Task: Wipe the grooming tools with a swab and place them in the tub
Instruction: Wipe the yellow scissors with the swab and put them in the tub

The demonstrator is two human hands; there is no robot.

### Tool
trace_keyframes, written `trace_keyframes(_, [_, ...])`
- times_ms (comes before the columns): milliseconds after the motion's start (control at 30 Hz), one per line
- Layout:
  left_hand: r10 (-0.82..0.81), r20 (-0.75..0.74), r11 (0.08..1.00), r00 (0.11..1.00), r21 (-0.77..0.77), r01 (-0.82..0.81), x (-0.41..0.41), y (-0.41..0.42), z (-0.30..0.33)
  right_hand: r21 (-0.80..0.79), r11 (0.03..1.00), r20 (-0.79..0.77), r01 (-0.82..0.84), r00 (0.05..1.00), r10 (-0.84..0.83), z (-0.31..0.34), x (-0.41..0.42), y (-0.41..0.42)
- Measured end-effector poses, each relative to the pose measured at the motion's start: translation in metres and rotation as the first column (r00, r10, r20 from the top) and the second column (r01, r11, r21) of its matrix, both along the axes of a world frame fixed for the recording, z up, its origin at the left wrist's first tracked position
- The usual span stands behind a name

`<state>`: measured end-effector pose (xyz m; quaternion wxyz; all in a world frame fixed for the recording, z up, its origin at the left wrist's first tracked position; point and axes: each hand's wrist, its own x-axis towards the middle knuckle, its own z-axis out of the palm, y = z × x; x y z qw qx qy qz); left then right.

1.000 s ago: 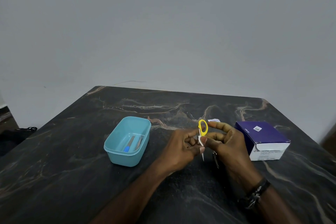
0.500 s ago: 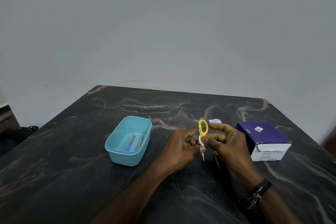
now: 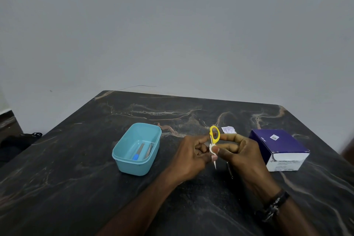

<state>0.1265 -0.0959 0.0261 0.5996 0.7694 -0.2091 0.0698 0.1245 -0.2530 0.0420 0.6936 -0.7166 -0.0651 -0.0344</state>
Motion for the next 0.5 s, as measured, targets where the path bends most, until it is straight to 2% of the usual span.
trace_keyframes(133, [-0.026,0.007,1.000,1.000,-0.009,0.026,-0.0010,-0.0004,0.0002,-0.002,1.000,0.003,-0.007,1.000,0.007,0.0012,-0.0001,-0.0016])
trace_keyframes(333, [-0.031,-0.019,0.999,0.999,0.010,0.032,-0.0021,-0.0019,0.0001,0.145,0.981,0.036,0.128,0.990,-0.134,0.0001,0.0038,-0.0058])
trace_keyframes(500, [-0.005,-0.016,0.999,1.000,0.031,0.005,-0.0021,-0.0013,-0.0001,0.107,0.992,-0.009,0.061,0.998,-0.060,-0.0017,0.0033,-0.0033])
